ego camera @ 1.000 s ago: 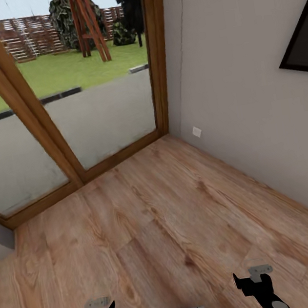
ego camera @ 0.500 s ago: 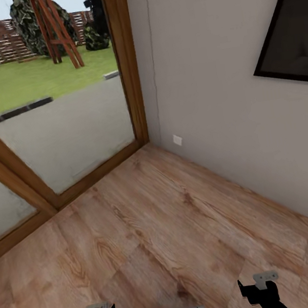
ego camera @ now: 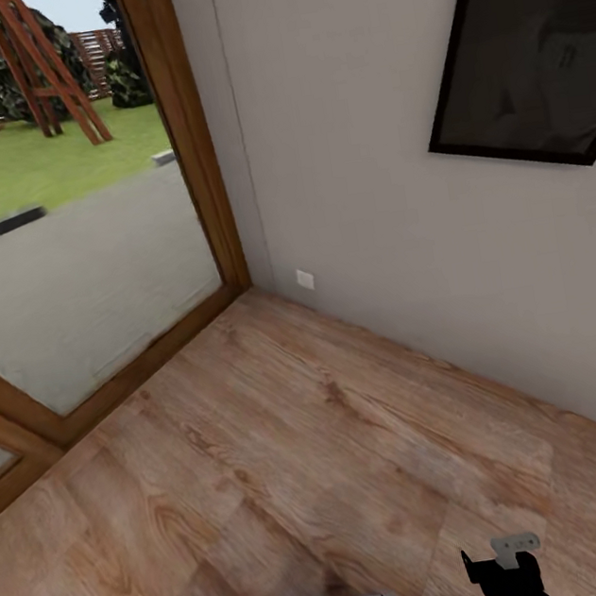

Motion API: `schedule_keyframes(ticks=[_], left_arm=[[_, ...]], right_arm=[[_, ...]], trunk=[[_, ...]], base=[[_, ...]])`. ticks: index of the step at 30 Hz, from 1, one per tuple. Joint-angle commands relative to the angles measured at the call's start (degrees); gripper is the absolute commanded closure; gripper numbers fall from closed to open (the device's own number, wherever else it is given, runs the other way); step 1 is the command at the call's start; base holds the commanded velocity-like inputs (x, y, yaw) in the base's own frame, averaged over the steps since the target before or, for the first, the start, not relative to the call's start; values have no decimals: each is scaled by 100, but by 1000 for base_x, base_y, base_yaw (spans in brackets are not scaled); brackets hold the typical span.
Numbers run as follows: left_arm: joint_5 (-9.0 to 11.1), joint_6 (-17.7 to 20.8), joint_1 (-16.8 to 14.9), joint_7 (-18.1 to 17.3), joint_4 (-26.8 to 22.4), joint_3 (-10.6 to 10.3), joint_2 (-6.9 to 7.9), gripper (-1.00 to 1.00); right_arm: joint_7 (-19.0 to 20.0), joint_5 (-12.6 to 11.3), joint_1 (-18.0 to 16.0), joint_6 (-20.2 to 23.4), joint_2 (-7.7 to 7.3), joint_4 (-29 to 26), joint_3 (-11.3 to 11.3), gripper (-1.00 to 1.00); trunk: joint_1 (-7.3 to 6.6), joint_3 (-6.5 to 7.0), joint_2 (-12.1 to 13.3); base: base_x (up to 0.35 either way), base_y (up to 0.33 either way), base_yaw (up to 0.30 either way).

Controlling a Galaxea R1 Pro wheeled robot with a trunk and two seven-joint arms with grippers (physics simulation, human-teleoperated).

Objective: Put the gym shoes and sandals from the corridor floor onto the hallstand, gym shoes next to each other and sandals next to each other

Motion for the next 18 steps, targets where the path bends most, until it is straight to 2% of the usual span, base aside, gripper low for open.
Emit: schedule_keyframes(ticks=[1, 18], left_arm=[[-48, -35, 6, -30, 4, 50, 0, -100], [-44, -66, 102, -30, 16, 59, -4, -100]], right_arm=[[-9, 58, 1, -20, 3, 13, -46, -100], [-1, 47, 46, -12, 50, 21, -46, -100]], trunk=[[-1, -4, -1], [-1, -4, -1]], base=[[4, 0, -277], [0, 0, -277]])
